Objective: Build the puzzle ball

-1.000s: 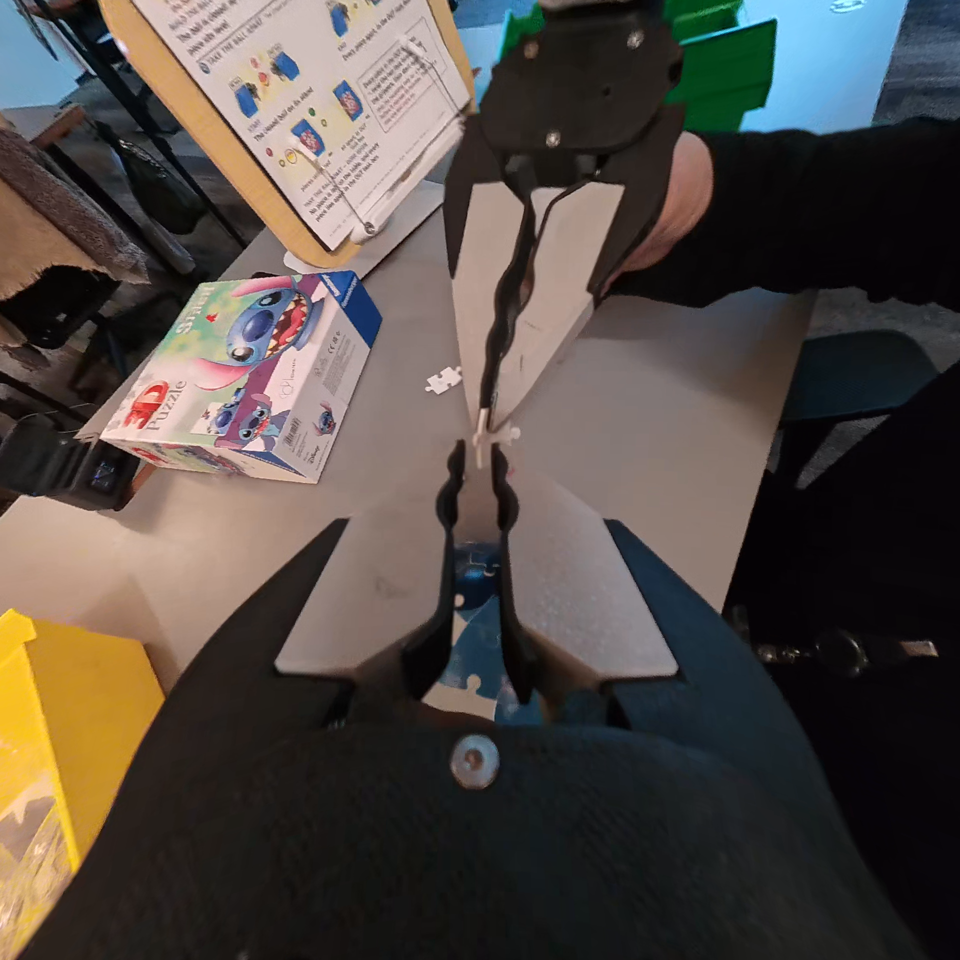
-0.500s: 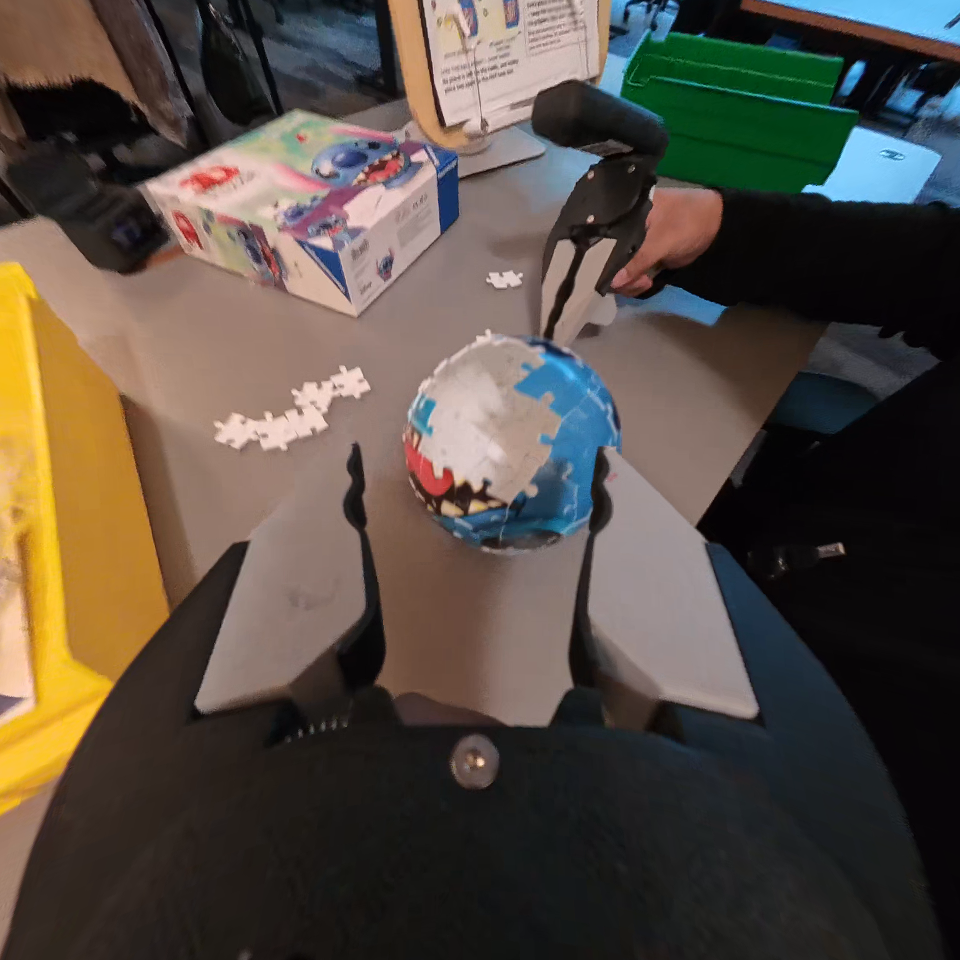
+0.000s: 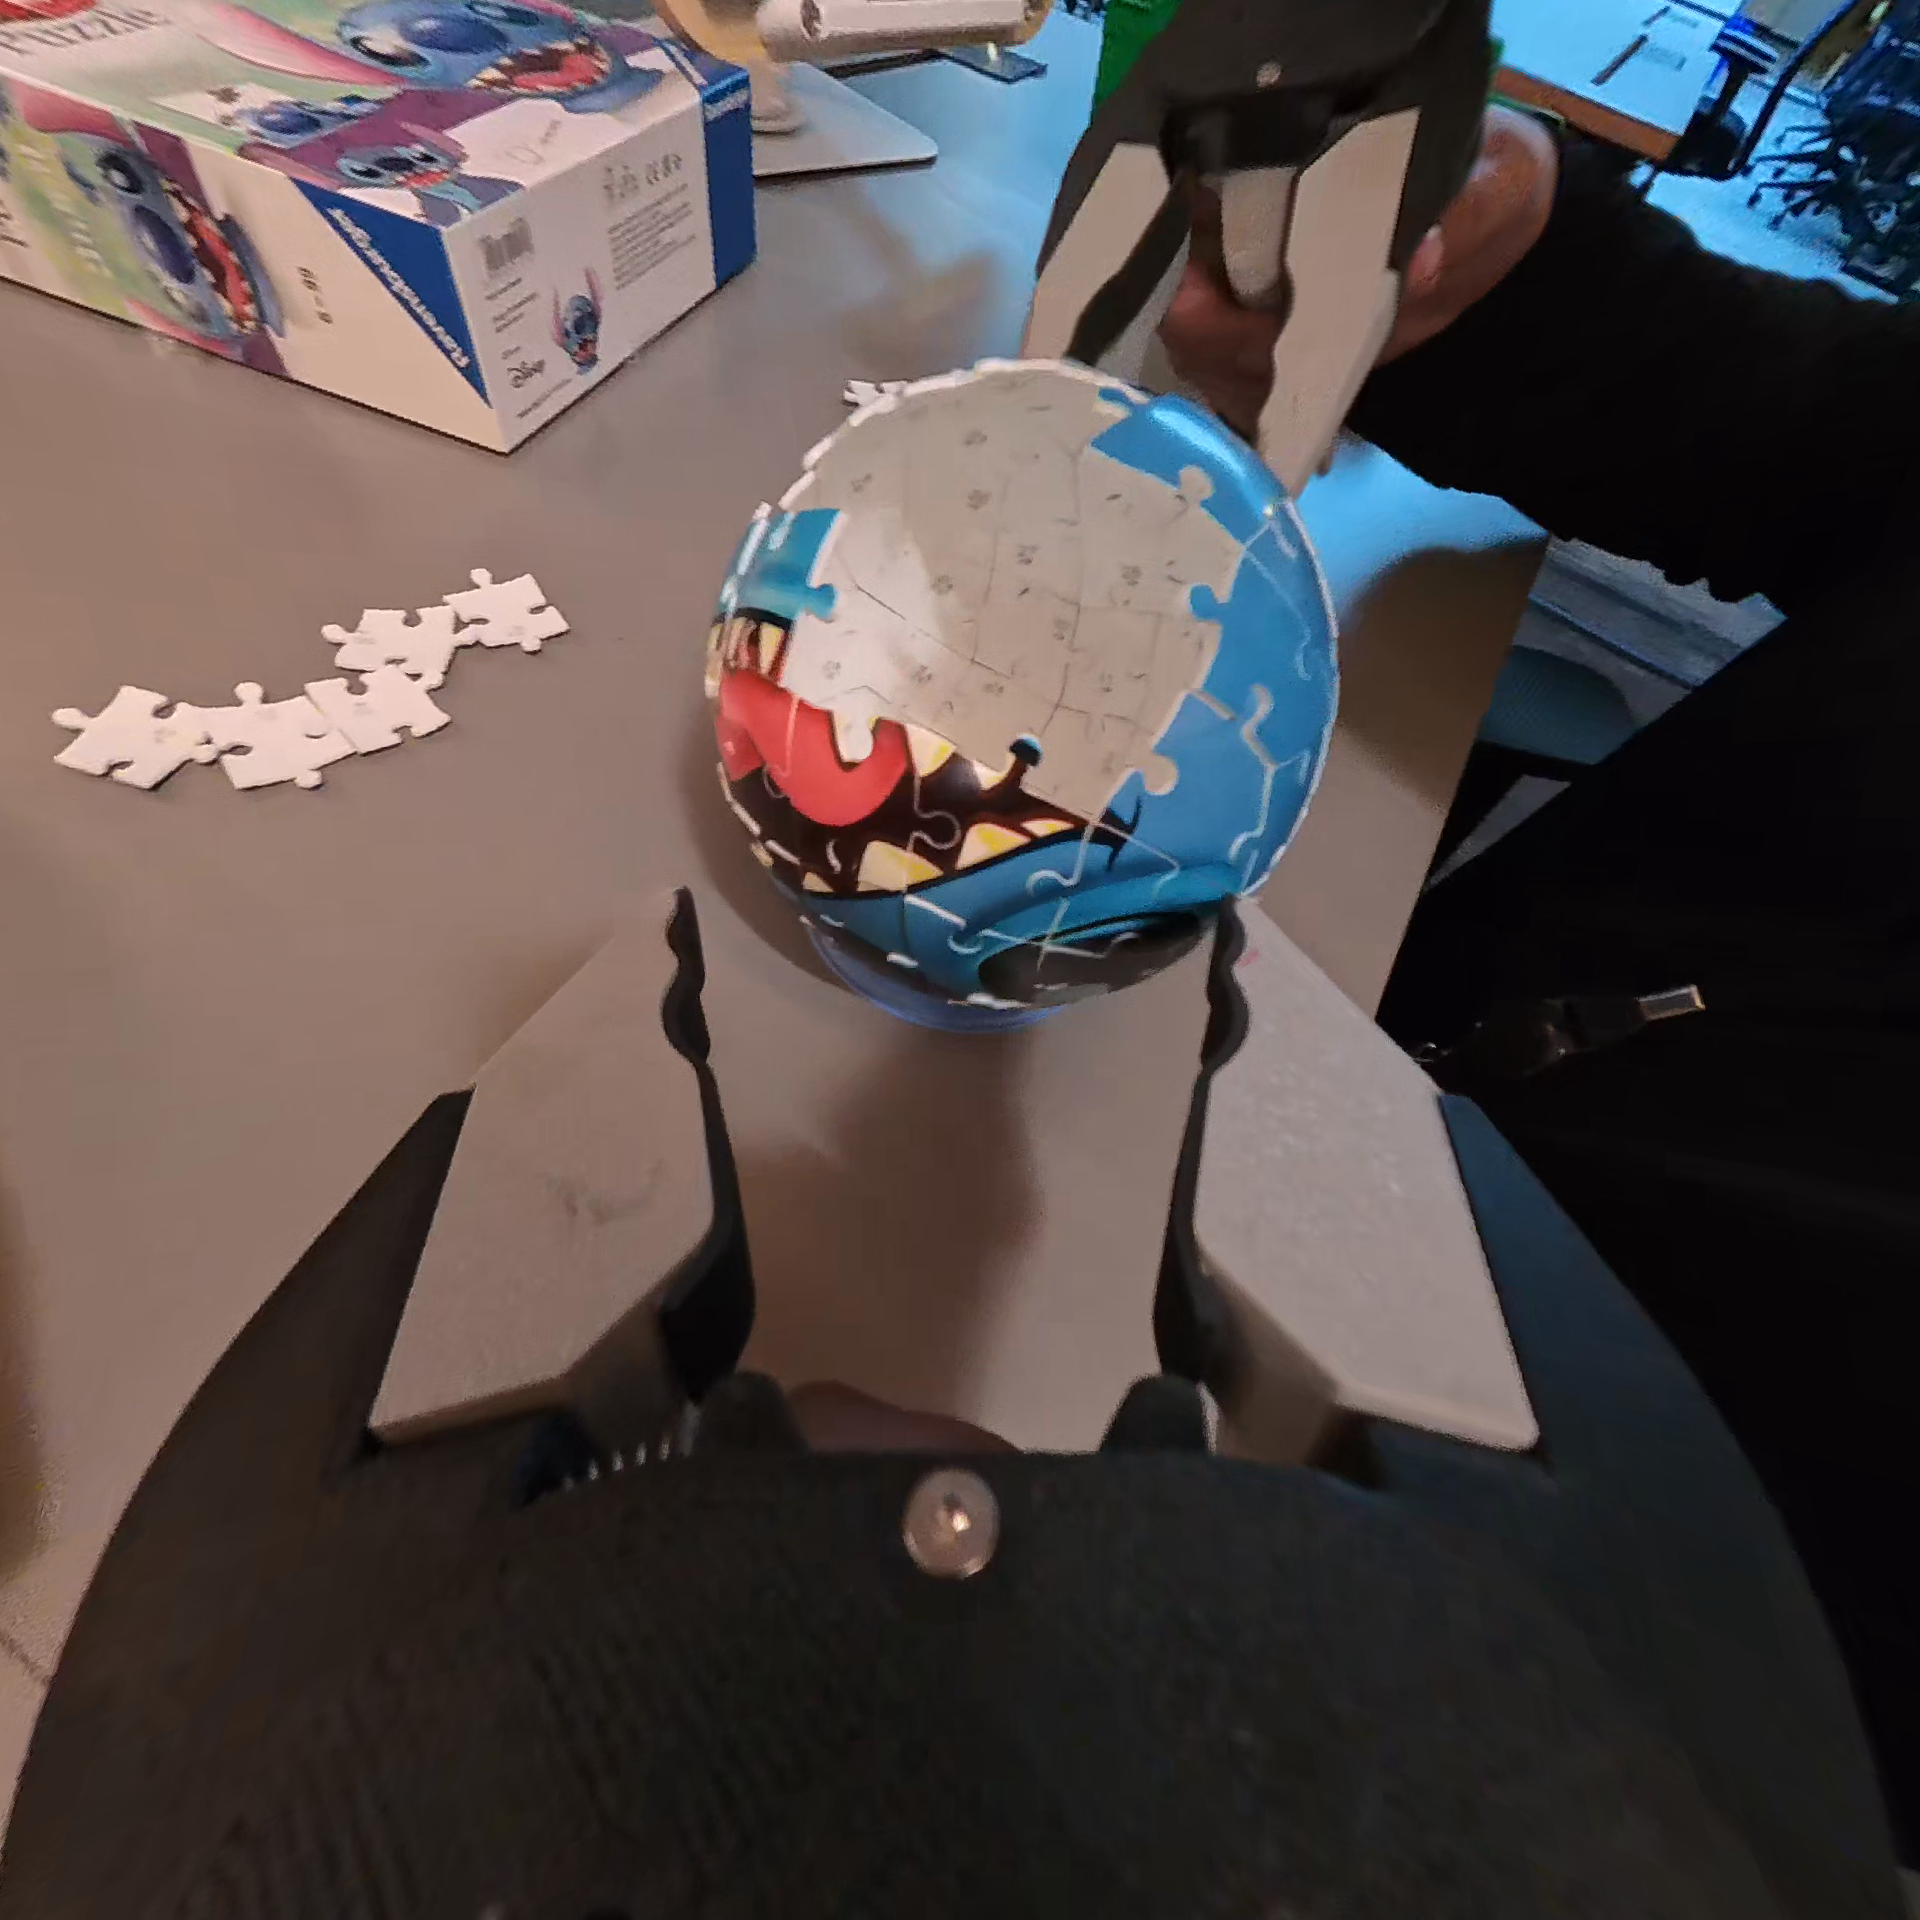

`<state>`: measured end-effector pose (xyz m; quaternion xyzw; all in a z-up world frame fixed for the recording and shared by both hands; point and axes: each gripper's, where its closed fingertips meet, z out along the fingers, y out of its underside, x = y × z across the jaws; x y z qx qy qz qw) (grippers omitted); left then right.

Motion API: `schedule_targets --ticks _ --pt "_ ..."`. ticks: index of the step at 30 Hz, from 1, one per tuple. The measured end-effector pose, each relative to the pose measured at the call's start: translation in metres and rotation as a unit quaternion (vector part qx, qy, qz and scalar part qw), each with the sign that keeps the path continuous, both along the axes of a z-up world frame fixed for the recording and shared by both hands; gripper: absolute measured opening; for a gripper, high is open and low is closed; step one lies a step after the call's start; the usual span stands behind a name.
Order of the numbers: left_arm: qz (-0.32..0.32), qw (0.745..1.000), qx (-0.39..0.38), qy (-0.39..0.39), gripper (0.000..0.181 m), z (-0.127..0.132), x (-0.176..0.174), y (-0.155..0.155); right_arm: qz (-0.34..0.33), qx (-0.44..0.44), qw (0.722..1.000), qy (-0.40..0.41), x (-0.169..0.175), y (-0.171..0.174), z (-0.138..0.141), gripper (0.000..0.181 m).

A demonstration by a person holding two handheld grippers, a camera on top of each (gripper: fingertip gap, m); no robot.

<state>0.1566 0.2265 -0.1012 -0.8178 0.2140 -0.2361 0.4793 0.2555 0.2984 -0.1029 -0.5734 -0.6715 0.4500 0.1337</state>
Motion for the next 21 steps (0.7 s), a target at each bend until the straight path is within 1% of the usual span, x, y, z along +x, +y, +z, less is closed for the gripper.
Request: schedule_targets --ticks 2,4,7,9,13,15,20,21 --pt "-0.01 1.0 0.005 0.001 0.098 -0.002 0.004 0.001 0.011 0.004 1.0 0.013 -0.009 -0.012 0.007 0.073" --pt "-0.014 1.0 0.011 0.004 0.098 -0.003 0.007 0.001 0.023 0.014 0.999 0.024 -0.017 -0.018 0.01 0.074" --pt "-0.018 1.0 0.011 -0.002 0.097 -0.003 0.009 0.001 0.041 0.017 0.999 0.027 -0.027 -0.024 0.01 0.078" --pt "-0.02 1.0 0.013 -0.007 0.097 -0.003 0.01 0.001 0.055 0.015 0.998 0.022 -0.029 -0.026 0.008 0.085" --pt "-0.028 0.999 0.012 -0.013 0.098 -0.002 0.016 -0.002 0.074 0.004 0.997 0.016 -0.03 -0.026 0.007 0.087" --pt "-0.024 1.0 0.01 -0.007 0.099 -0.004 0.017 0.0 0.092 -0.006 0.996 0.015 -0.029 -0.028 0.006 0.093" --pt "-0.016 1.0 0.002 -0.011 0.101 -0.005 0.019 0.004 0.107 -0.027 0.994 0.007 -0.035 -0.028 0.0 0.097" --pt "-0.015 1.0 0.001 -0.011 0.101 -0.006 0.02 0.005 0.111 -0.03 0.993 0.004 -0.036 -0.03 -0.002 0.1"
